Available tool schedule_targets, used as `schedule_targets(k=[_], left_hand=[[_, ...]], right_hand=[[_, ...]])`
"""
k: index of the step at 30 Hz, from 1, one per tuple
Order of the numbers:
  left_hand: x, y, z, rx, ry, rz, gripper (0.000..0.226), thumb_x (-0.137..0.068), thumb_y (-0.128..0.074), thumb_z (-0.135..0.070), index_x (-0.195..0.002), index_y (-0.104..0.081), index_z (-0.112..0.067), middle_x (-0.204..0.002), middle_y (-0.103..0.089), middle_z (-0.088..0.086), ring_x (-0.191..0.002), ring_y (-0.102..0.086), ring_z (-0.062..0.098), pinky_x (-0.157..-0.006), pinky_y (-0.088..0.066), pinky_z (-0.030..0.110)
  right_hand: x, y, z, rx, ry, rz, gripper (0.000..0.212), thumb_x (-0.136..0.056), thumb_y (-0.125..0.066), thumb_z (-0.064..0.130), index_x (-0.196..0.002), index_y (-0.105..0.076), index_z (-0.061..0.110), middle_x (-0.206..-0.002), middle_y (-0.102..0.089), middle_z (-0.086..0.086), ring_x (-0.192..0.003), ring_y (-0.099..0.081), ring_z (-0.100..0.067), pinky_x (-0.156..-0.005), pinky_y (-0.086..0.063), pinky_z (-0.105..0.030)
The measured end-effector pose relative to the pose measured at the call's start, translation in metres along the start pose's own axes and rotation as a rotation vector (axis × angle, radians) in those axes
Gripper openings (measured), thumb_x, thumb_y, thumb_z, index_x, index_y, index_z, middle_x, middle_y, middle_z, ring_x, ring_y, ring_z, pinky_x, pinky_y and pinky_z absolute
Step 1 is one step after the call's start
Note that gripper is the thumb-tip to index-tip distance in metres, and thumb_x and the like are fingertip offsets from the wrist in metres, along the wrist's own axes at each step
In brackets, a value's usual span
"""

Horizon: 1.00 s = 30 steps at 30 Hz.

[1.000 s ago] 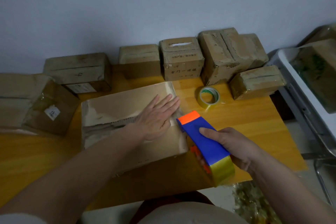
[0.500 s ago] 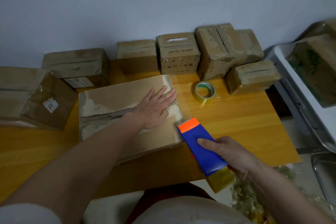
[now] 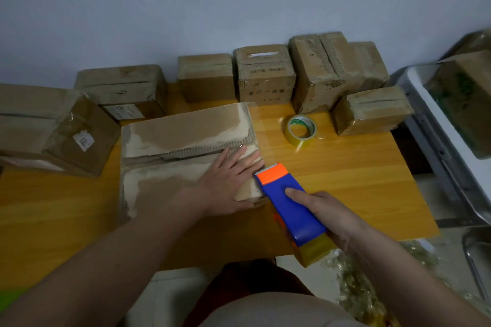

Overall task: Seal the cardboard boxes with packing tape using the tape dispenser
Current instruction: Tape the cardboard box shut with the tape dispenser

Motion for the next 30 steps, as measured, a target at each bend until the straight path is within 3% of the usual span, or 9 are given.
schedule_targets(k=[4,10,13,17,22,25,30], left_hand=[[0.002,0.001,-0.001,0.022,0.015,-0.043,0.091,-0.087,-0.035,-0.074,-0.153,0.010,-0.032,-0.160,0.020,-0.010,-0.145,0.027,0.017,-0.119,0.006,0.049],[0.005,0.002,-0.003,0.035,0.028,-0.029,0.087,-0.090,-0.034,-0.068,-0.153,0.014,-0.031,-0.159,0.024,-0.009,-0.144,0.028,0.017,-0.119,0.008,0.049],[0.005,0.000,-0.003,-0.003,0.040,-0.024,0.089,-0.091,-0.032,-0.068,-0.152,0.019,-0.029,-0.157,0.028,-0.008,-0.143,0.030,0.019,-0.119,0.007,0.050],[0.004,0.000,-0.004,-0.035,0.047,-0.004,0.090,-0.092,-0.035,-0.066,-0.151,0.021,-0.028,-0.157,0.030,-0.005,-0.143,0.030,0.022,-0.119,0.005,0.052],[0.003,0.000,-0.009,-0.056,0.010,0.030,0.077,-0.095,-0.036,-0.060,-0.146,0.019,-0.046,-0.156,0.032,-0.001,-0.141,0.033,0.029,-0.116,0.011,0.055],[0.005,0.001,-0.015,-0.034,-0.007,0.042,0.080,-0.092,-0.041,-0.058,-0.150,0.013,-0.042,-0.155,0.032,-0.002,-0.141,0.035,0.024,-0.116,0.014,0.055],[0.005,0.015,-0.018,0.241,-0.014,-0.084,0.048,-0.104,-0.016,-0.041,-0.152,-0.013,-0.040,-0.161,0.001,-0.016,-0.146,0.018,0.007,-0.119,0.011,0.046]], right_hand=[[0.004,-0.004,-0.001,-0.002,0.024,-0.014,0.051,-0.083,-0.067,0.044,-0.098,-0.070,-0.005,-0.090,-0.073,-0.020,-0.074,-0.067,-0.029,-0.073,-0.052,-0.038],[0.016,-0.007,-0.004,-0.009,0.085,-0.015,0.042,-0.088,-0.065,0.037,-0.088,-0.070,-0.005,-0.080,-0.072,-0.021,-0.058,-0.066,-0.025,-0.053,-0.052,-0.028],[0.031,-0.004,-0.022,0.012,0.066,-0.002,0.038,-0.088,-0.062,0.036,-0.081,-0.068,0.000,-0.067,-0.071,-0.012,-0.049,-0.064,-0.017,-0.046,-0.048,-0.021],[0.042,-0.001,-0.037,0.004,0.049,0.006,0.037,-0.090,-0.059,0.032,-0.080,-0.067,-0.002,-0.062,-0.068,-0.012,-0.045,-0.063,-0.016,-0.043,-0.046,-0.020],[0.039,-0.003,-0.040,-0.010,0.063,-0.006,0.040,-0.090,-0.061,0.032,-0.090,-0.068,-0.008,-0.067,-0.070,-0.016,-0.047,-0.064,-0.019,-0.043,-0.047,-0.021],[0.037,-0.006,-0.047,-0.033,0.054,0.000,0.037,-0.090,-0.060,0.032,-0.086,-0.068,-0.004,-0.069,-0.070,-0.015,-0.049,-0.065,-0.019,-0.045,-0.049,-0.022],[0.037,-0.011,-0.051,-0.052,0.052,-0.011,0.037,-0.090,-0.060,0.034,-0.093,-0.067,-0.002,-0.070,-0.072,-0.011,-0.052,-0.066,-0.018,-0.047,-0.049,-0.021]])
Point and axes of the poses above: each hand's wrist, its own x-axis away from the middle knuckle, its own y-axis out of the back of the hand, z = x × y, the point moved 10 cm from there along -x, towards the middle knuckle
